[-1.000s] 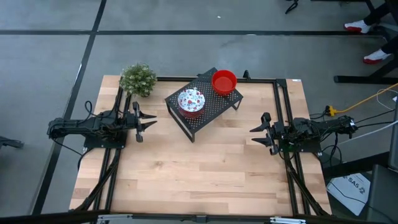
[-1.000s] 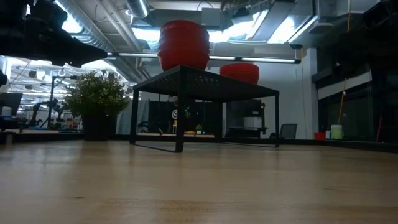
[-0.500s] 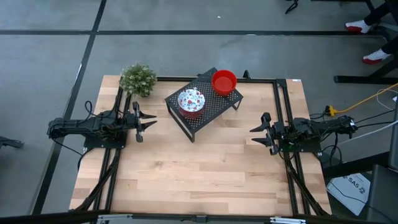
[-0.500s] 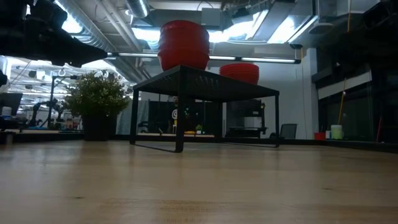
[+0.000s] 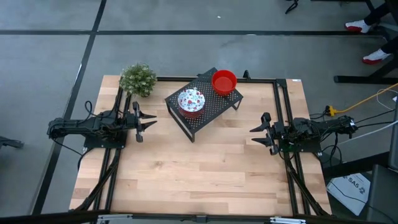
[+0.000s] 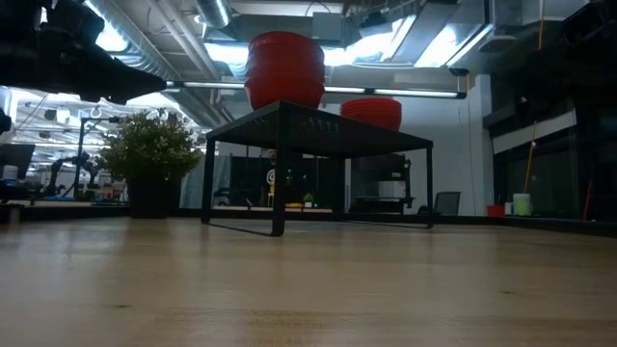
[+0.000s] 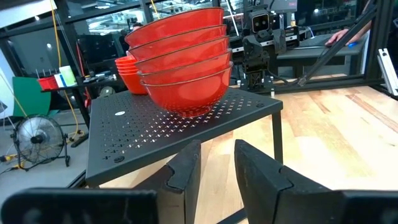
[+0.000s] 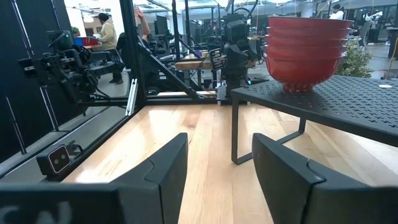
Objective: Pick & Place Mini bowls
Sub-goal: Return to Home Position
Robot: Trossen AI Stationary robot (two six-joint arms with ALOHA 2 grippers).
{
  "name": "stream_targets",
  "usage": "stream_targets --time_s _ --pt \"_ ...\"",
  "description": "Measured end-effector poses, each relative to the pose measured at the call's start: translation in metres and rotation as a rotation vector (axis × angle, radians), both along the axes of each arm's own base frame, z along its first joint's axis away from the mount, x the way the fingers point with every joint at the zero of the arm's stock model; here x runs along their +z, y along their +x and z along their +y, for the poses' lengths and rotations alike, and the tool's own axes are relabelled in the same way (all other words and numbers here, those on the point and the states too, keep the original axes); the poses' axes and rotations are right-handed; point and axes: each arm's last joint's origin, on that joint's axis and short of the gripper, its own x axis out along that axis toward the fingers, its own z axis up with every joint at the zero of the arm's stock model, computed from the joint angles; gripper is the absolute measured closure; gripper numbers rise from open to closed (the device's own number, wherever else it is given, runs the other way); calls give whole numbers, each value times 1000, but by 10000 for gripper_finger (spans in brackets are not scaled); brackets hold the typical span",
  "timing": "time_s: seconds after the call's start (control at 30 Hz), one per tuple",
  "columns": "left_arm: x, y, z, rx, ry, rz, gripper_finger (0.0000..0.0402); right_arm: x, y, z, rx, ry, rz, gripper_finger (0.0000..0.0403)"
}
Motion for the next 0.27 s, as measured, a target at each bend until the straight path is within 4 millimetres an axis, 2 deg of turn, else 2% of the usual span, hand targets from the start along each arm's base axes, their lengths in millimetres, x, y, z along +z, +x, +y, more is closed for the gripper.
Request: stream_targets --time_s 0.27 --pt "0 0 0 0 0 0 308 0 0 0 0 2 0 224"
